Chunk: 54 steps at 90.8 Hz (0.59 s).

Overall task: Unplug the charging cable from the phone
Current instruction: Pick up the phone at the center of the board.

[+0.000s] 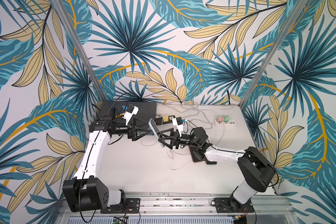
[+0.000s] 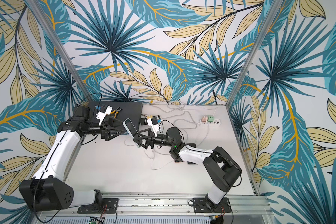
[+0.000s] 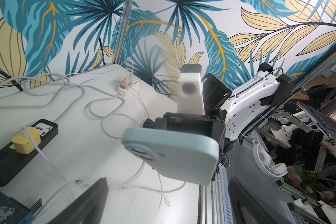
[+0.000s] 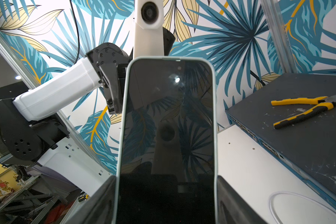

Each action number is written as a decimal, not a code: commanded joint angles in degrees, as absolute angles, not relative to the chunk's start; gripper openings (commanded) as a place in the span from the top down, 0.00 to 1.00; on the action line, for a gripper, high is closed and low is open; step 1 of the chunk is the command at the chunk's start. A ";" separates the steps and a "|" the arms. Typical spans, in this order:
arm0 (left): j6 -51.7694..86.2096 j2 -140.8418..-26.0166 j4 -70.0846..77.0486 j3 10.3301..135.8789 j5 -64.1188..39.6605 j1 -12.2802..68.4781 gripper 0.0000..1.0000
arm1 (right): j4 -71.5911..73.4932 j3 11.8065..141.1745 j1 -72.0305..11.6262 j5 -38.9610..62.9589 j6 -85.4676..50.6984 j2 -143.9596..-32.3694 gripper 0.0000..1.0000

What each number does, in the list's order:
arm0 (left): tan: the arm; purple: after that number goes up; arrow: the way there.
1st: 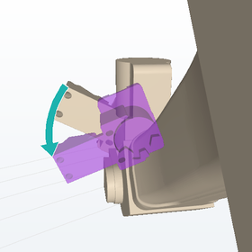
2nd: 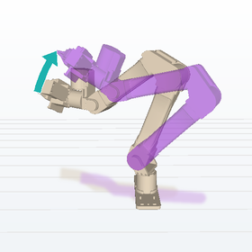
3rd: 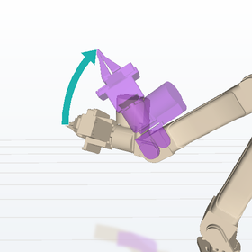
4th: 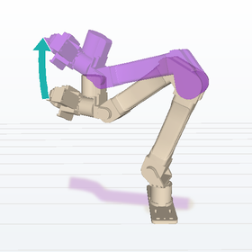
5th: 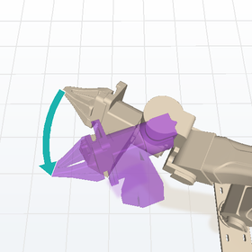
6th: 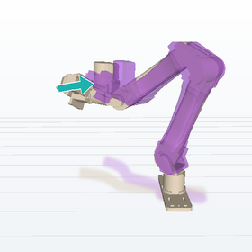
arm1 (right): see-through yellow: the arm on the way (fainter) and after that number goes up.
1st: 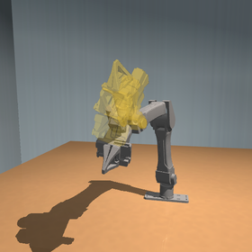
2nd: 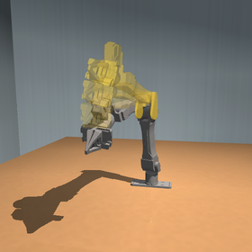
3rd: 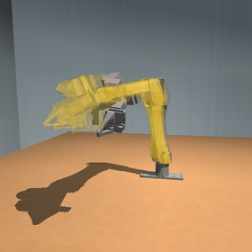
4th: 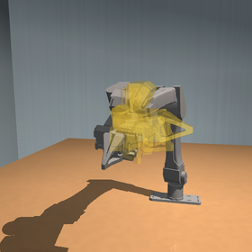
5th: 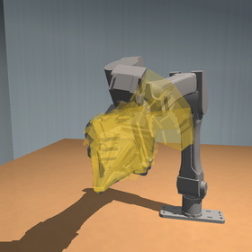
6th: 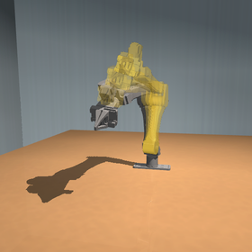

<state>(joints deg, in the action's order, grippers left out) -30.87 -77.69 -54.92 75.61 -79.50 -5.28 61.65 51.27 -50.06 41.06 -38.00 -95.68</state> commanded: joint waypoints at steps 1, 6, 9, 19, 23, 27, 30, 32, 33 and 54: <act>-37.37 -76.51 -60.18 77.28 -82.36 -5.01 0.00 | 67.80 51.10 -50.75 41.93 -38.41 -93.50 0.47; -37.52 -76.55 -60.28 77.11 -82.44 -5.01 0.00 | 67.75 51.46 -51.00 42.04 -38.36 -93.67 0.47; -37.71 -76.55 -60.44 77.08 -82.56 -4.97 0.00 | 67.51 51.69 -51.12 41.95 -38.28 -93.77 0.47; -38.75 -76.56 -61.29 77.08 -82.78 -4.97 0.00 | 66.49 52.39 -51.78 41.70 -37.36 -93.90 0.47; -39.11 -76.62 -61.70 77.08 -82.86 -4.92 0.00 | 66.12 52.73 -52.16 41.74 -36.92 -94.03 0.46; -39.30 -76.64 -61.89 77.07 -82.88 -4.93 0.00 | 65.91 53.09 -52.30 41.71 -36.70 -94.16 0.46; -39.49 -76.70 -61.98 77.08 -82.92 -4.93 0.00 | 65.84 53.31 -52.49 41.73 -36.59 -94.26 0.46; -39.47 -76.72 -62.01 77.08 -82.96 -4.92 0.00 | 65.74 53.45 -52.61 41.72 -36.46 -94.29 0.46; -39.51 -76.72 -62.03 76.99 -82.96 -4.97 0.00 | 65.70 53.49 -52.72 41.69 -36.42 -94.30 0.46; -40.06 -76.89 -62.66 76.99 -82.95 -4.92 0.00 | 63.60 55.00 -53.46 41.00 -35.10 -95.14 0.46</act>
<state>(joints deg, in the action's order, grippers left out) -38.26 -77.69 -61.45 75.70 -81.89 -5.10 61.73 52.62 -52.69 41.17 -36.69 -95.68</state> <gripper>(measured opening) 0.999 0.764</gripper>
